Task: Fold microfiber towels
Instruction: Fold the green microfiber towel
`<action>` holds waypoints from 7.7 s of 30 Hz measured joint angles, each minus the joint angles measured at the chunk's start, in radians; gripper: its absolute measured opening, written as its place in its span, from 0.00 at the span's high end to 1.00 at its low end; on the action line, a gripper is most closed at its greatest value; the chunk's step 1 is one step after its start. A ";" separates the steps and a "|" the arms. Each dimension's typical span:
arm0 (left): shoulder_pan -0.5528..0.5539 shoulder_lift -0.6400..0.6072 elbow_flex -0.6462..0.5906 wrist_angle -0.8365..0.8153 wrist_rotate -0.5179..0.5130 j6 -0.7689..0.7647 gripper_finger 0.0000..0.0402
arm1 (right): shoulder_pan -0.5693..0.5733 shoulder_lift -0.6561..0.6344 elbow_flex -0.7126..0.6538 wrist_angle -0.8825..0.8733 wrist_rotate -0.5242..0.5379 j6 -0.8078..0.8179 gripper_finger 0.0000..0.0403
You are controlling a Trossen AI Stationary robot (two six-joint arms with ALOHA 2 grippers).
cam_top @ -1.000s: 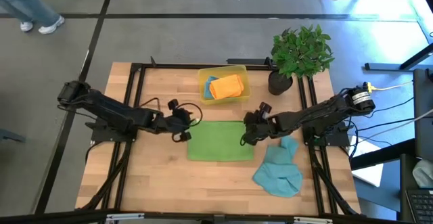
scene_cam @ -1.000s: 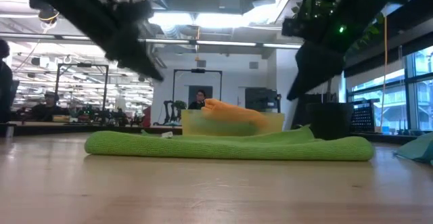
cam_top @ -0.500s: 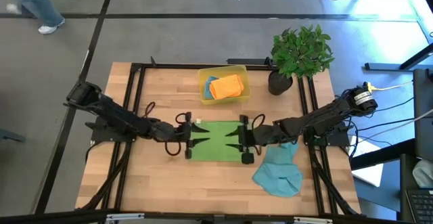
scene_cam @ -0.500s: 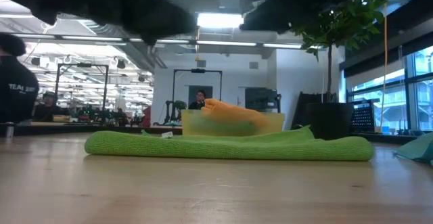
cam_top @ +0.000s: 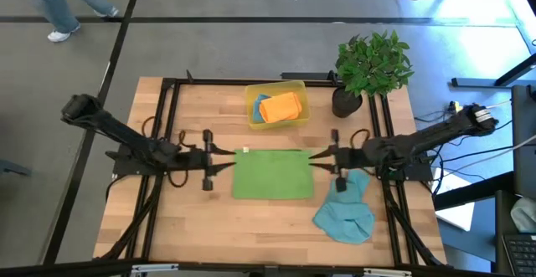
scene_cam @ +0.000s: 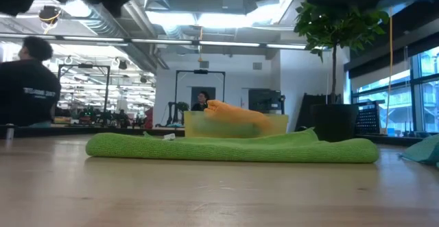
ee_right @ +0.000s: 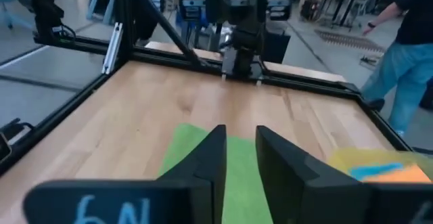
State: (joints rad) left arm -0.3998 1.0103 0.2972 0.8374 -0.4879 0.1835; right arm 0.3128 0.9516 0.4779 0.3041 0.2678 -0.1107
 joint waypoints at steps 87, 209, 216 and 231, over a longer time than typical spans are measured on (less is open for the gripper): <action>-0.221 -0.145 -0.170 0.140 -0.001 -0.173 0.70 | -0.002 -0.527 -0.390 0.110 0.000 0.024 0.81; -0.240 -0.145 -0.170 0.173 -0.148 -0.091 0.70 | -0.002 -0.528 -0.389 0.110 0.001 0.023 0.81; -0.209 -0.145 -0.170 0.269 -0.205 0.044 0.70 | -0.002 -0.528 -0.389 0.110 0.001 0.023 0.81; -0.149 -0.089 0.053 0.017 0.011 0.055 0.70 | -0.002 -0.528 -0.389 0.075 0.001 0.023 0.81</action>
State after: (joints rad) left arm -0.5491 0.9210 0.3506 0.8548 -0.4770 0.2382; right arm 0.3109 0.4236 0.0887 0.3787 0.2684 -0.0876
